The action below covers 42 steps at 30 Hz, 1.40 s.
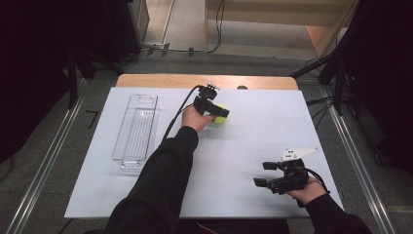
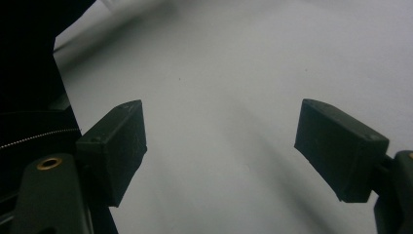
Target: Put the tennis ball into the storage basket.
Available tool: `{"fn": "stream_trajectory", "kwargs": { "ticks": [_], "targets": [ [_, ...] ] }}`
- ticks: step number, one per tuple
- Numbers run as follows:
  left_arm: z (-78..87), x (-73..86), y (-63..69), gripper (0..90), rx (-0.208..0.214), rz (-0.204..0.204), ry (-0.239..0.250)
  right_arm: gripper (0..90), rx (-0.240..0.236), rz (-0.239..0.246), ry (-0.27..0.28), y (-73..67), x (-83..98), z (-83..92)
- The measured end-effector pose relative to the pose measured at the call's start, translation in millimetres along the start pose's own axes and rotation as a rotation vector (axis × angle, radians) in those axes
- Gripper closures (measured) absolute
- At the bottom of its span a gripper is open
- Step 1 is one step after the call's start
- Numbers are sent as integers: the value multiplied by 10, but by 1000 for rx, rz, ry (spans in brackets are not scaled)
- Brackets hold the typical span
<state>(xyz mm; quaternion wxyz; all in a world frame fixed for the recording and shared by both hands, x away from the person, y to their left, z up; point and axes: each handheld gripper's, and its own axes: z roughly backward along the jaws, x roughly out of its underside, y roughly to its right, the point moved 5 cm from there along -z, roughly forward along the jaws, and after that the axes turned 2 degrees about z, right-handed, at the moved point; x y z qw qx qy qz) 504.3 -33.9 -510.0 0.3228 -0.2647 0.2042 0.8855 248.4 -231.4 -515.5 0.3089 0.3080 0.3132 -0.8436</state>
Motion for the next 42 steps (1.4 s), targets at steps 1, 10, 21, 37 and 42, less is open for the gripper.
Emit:
{"fn": "stream_trajectory", "kwargs": {
  "ticks": [1,10,21,37,42],
  "targets": [
    [-7,7,0,107,-3,1,-4,171,0,0,0,0,0,0],
    [-58,39,3,107,-7,-4,-16,171,0,1,0,-1,0,0],
    [-149,98,13,107,-7,9,-30,171,-1,1,0,-1,0,1],
    [-210,137,24,145,-18,-10,-43,171,-1,2,-1,0,-1,5],
    [-228,155,22,178,-31,-18,-46,171,-1,1,2,0,-2,5]
  ]
}}
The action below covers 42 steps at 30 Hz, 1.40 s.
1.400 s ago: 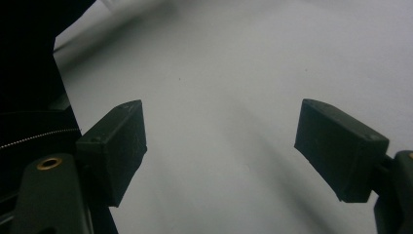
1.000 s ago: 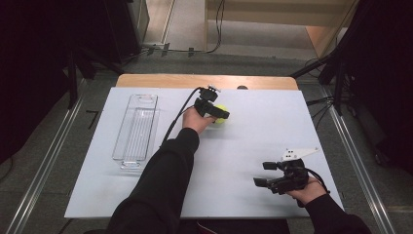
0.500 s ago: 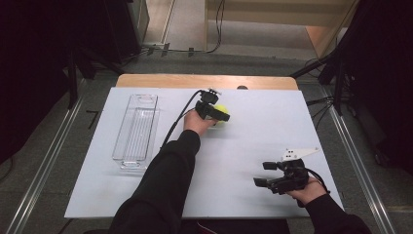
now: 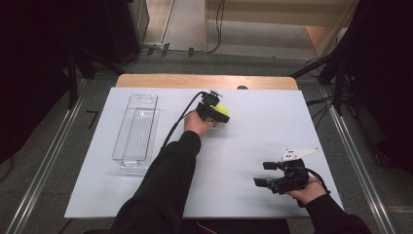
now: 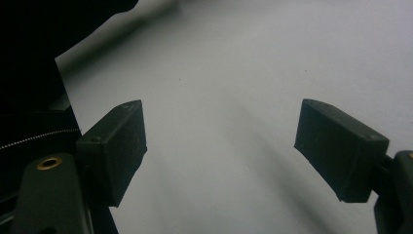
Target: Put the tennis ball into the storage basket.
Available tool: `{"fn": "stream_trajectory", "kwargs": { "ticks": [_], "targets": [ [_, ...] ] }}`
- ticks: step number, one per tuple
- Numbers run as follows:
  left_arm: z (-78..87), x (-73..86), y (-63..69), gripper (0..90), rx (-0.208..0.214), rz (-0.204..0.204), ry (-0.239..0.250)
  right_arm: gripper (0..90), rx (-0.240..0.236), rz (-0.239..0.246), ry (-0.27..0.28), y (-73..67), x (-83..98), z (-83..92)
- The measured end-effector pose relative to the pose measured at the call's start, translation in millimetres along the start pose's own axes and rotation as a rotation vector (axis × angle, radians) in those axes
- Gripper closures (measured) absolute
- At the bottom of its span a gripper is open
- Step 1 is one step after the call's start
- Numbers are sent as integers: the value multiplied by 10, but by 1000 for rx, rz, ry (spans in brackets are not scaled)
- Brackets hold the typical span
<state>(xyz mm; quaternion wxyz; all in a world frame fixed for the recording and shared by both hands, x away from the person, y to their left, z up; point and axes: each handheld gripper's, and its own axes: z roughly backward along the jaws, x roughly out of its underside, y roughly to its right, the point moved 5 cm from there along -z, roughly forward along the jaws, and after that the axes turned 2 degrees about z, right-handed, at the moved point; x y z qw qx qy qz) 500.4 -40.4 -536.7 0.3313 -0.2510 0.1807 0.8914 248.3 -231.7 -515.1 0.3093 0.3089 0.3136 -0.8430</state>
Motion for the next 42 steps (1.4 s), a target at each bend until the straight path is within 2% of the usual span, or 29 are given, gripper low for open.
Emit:
{"fn": "stream_trajectory", "kwargs": {
  "ticks": [4,7,18,29,36,42],
  "targets": [
    [10,-7,13,253,13,-4,8,171,0,0,0,2,0,0],
    [9,-10,28,257,5,-14,9,171,0,0,0,2,0,0],
    [12,-13,19,266,7,-6,6,171,1,0,0,2,0,0],
    [24,-15,21,268,1,-15,-6,171,1,1,-1,4,2,0],
    [53,-18,-3,268,-3,-2,-10,171,2,-1,0,5,1,0],
    [85,-30,-7,269,0,-5,-9,171,2,-1,0,6,0,0]
  ]
}}
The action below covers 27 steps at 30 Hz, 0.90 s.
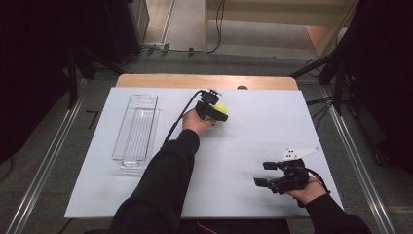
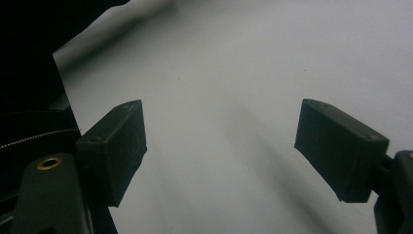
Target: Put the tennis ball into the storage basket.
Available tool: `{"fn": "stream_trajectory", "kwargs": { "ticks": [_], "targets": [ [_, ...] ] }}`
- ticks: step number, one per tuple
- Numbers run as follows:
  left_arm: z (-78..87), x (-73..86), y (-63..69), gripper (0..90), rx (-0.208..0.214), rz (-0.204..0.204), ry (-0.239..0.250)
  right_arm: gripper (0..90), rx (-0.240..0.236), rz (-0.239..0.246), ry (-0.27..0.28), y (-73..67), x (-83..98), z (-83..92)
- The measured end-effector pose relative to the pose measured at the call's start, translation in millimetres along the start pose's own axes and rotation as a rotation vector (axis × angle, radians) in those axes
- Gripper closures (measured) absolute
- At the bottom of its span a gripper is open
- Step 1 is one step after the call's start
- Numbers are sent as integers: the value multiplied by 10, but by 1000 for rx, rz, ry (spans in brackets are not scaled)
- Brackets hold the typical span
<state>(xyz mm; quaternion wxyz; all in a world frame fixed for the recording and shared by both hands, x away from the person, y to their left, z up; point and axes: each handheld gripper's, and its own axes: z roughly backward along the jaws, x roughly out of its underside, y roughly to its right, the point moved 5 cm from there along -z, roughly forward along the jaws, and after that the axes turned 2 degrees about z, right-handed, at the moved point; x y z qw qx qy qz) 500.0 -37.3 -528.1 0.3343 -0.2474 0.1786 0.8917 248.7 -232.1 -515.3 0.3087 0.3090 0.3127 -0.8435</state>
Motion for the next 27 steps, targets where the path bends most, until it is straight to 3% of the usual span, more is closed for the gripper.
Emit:
{"fn": "stream_trajectory", "kwargs": {
  "ticks": [27],
  "targets": [
    [207,-75,40,269,26,2,5,171,0,0,-3,2,-2,-4]
  ]
}}
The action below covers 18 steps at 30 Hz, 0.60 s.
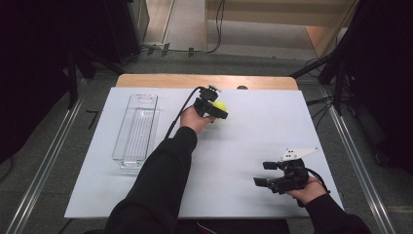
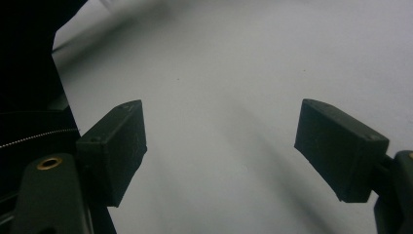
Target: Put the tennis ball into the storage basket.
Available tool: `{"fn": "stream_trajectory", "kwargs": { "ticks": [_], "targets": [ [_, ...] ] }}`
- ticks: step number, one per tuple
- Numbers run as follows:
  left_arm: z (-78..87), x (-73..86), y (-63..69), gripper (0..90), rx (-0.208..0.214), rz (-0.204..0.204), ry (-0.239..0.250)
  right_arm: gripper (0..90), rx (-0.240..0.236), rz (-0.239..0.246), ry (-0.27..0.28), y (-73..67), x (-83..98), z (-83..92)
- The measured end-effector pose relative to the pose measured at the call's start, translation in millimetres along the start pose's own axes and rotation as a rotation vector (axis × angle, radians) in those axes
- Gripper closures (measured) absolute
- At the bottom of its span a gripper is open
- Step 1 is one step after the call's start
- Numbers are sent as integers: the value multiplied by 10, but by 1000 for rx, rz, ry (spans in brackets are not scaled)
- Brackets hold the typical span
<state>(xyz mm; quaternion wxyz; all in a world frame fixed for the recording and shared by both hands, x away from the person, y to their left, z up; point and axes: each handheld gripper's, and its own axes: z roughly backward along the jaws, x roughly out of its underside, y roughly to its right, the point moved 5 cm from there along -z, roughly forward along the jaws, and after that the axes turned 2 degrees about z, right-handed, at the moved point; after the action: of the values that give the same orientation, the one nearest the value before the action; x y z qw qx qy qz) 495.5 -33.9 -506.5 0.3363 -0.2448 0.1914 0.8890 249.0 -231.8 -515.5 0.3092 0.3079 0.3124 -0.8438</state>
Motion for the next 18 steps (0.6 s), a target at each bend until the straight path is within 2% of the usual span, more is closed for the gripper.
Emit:
{"fn": "stream_trajectory", "kwargs": {
  "ticks": [11,18],
  "targets": [
    [78,-30,74,269,11,-22,-18,171,0,1,1,-1,-2,-3],
    [150,-92,107,269,17,-25,-5,171,1,2,1,0,-1,0]
  ]
}}
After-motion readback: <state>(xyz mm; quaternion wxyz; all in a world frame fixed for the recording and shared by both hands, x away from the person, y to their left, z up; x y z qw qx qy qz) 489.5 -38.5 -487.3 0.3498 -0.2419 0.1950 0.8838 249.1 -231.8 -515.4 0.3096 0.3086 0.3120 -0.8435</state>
